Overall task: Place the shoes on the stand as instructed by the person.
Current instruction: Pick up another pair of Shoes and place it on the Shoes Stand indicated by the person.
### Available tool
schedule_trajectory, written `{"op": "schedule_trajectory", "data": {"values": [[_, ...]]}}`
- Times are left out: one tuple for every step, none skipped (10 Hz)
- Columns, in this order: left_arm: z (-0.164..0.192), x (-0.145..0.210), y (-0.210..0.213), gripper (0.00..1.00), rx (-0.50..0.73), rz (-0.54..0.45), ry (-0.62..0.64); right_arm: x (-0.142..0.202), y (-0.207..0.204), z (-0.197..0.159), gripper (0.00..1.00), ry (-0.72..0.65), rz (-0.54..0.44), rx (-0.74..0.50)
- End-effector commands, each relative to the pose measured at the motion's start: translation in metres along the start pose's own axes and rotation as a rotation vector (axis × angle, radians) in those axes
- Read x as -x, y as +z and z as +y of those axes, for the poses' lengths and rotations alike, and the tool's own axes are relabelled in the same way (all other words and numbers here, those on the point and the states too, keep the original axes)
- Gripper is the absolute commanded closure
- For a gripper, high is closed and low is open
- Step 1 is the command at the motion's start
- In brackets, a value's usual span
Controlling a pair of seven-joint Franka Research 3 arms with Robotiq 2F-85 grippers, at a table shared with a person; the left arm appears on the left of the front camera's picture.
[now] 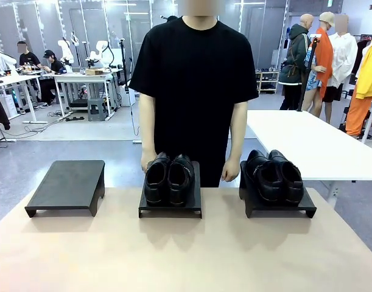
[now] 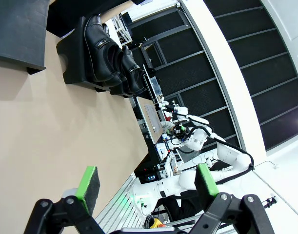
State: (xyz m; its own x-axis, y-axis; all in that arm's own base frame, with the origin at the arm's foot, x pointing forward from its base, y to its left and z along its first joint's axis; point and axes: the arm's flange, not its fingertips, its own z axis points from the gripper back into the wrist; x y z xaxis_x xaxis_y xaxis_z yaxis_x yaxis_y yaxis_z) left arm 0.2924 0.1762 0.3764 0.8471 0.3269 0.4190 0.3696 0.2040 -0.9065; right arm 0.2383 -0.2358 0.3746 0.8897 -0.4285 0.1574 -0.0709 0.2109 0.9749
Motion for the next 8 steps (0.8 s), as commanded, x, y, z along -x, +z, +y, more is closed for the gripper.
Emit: {"op": "schedule_trajectory", "data": {"values": [[-0.0023, 0.0013, 0.0021, 0.00, 0.010, 0.011, -0.020, 0.0072, 0.0054, 0.0065, 0.03, 0.032, 0.008, -0.002], [-0.0023, 0.0013, 0.0021, 0.00, 0.010, 0.011, -0.020, 0.0072, 0.0054, 0.0065, 0.03, 0.032, 0.008, -0.002], [-0.0023, 0.0013, 0.0021, 0.00, 0.010, 0.011, -0.020, 0.0072, 0.0054, 0.0065, 0.03, 0.032, 0.008, -0.002], [-0.0023, 0.0013, 0.0021, 0.00, 0.010, 0.011, -0.020, 0.0072, 0.0054, 0.0065, 0.03, 0.032, 0.008, -0.002], [-0.0023, 0.0013, 0.0021, 0.00, 0.010, 0.011, -0.020, 0.0072, 0.0054, 0.0065, 0.03, 0.032, 0.008, -0.002], [-0.0023, 0.0013, 0.0021, 0.00, 0.010, 0.011, -0.020, 0.0072, 0.0054, 0.0065, 0.03, 0.032, 0.008, -0.002], [-0.0023, 0.0013, 0.0021, 0.00, 0.010, 0.011, -0.020, 0.0072, 0.0054, 0.0065, 0.03, 0.032, 0.008, -0.002], [-0.0023, 0.0013, 0.0021, 0.00, 0.010, 0.011, -0.020, 0.0072, 0.0054, 0.0065, 0.03, 0.032, 0.008, -0.002]]}}
